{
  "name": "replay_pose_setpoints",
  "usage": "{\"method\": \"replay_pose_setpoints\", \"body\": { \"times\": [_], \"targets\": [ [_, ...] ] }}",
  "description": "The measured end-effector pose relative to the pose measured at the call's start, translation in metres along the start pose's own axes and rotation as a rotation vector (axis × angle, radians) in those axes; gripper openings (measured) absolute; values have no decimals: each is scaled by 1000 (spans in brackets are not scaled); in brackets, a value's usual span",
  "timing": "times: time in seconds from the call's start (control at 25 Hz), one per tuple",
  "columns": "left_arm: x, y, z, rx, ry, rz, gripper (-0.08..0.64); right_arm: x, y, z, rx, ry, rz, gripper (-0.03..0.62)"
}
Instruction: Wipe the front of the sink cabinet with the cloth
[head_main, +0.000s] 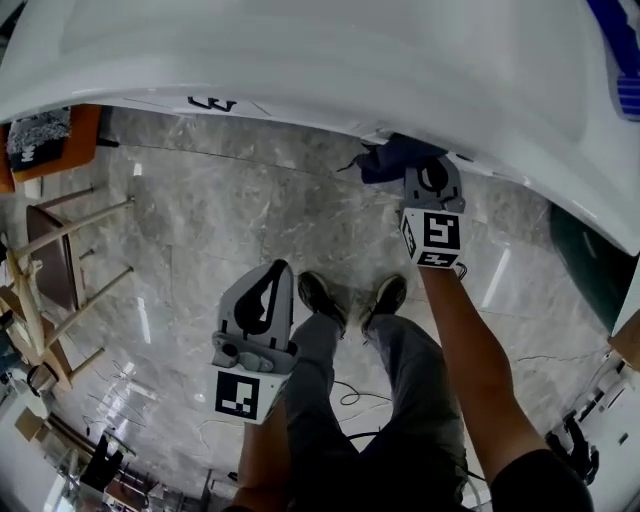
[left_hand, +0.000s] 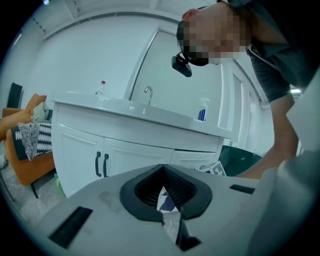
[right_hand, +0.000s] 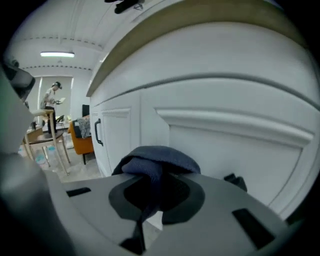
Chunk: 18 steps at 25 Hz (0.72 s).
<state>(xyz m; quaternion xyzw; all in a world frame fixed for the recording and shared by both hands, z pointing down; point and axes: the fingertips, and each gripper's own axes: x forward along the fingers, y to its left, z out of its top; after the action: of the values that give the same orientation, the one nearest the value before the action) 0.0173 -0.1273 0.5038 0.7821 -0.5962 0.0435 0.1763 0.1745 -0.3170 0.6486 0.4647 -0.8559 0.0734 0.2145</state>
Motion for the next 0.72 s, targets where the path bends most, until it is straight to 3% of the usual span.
{"method": "replay_pose_setpoints", "body": {
  "times": [0.12, 0.28, 0.52, 0.72],
  "targets": [
    [-27, 8, 23, 59, 50, -14, 3, -27, 15, 24, -38, 23, 61, 26],
    [-66, 29, 48, 96, 105, 3, 3, -74, 34, 61, -26, 63, 83, 26],
    [-104, 63, 119, 146, 102, -14, 3, -133, 72, 141, 27, 48, 61, 26],
    [-106, 89, 164, 165, 129, 0, 3, -137, 86, 180, 69, 22, 97, 26]
  ]
}}
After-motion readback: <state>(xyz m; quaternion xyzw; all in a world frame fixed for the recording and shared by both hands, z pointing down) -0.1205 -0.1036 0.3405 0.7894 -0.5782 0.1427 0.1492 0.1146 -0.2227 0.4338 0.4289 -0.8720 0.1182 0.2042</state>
